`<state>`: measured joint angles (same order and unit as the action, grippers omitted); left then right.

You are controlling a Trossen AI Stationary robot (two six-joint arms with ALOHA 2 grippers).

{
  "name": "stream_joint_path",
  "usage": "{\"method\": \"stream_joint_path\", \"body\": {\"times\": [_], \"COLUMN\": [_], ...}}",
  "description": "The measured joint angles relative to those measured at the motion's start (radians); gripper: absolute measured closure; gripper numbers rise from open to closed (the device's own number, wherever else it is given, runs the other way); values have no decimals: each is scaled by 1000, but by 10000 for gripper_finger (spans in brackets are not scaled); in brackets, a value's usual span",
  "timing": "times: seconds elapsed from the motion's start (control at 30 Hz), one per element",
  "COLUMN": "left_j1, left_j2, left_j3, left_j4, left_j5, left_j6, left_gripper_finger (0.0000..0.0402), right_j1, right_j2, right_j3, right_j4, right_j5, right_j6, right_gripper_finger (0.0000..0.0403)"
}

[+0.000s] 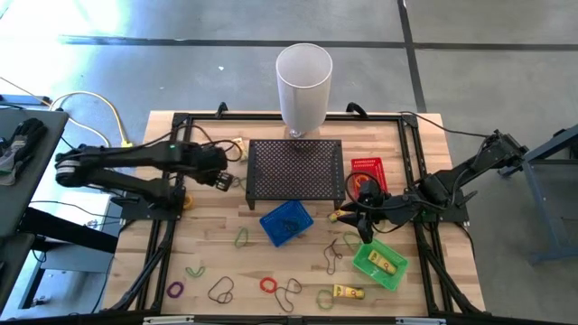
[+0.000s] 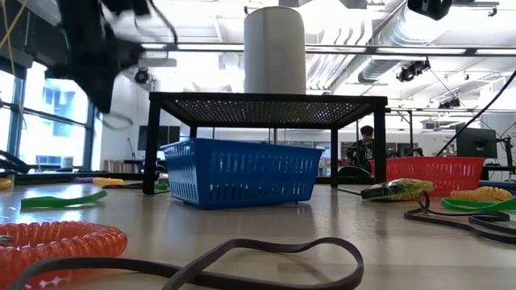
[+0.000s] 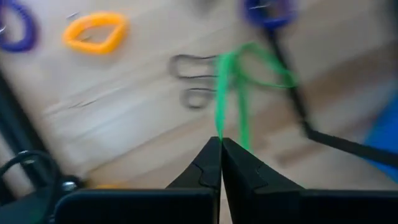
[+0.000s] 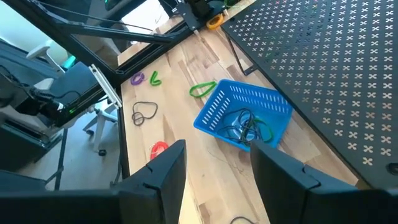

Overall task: Pick & Place Office Desk Supplies
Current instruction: Put the green rubber band into the blue bin

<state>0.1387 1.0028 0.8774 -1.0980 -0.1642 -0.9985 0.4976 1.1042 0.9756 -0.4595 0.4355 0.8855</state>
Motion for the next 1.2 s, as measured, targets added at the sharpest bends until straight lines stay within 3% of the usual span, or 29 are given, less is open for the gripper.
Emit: {"method": "stream_joint_path", "body": {"times": [0.1,0.3,0.53,0.87,1.1,1.2], "left_j1": [-96,-313,-529,-526,-467,-450], "left_j2": [-48,-55,26,249,394,411], "left_j3": [51,114,118,118,120,120], "left_j4": [6,30,422,801,820,830], "left_j5": [-11,-153,-215,-233,-231,-185], "left_j6": [-44,-207,-62,308,375,386], "left_gripper_finger": [401,401,402,402,402,402], "right_j1": [0,0,0,-1,0,0], "right_j2": [0,0,0,0,0,0], "right_j3": [0,0,0,0,0,0], "right_j4": [0,0,0,1,7,8], "right_j5": [5,7,8,8,8,8], "right_j6": [-12,-30,-45,-53,-47,-44], "right_gripper_finger": [236,236,236,236,236,236]}}
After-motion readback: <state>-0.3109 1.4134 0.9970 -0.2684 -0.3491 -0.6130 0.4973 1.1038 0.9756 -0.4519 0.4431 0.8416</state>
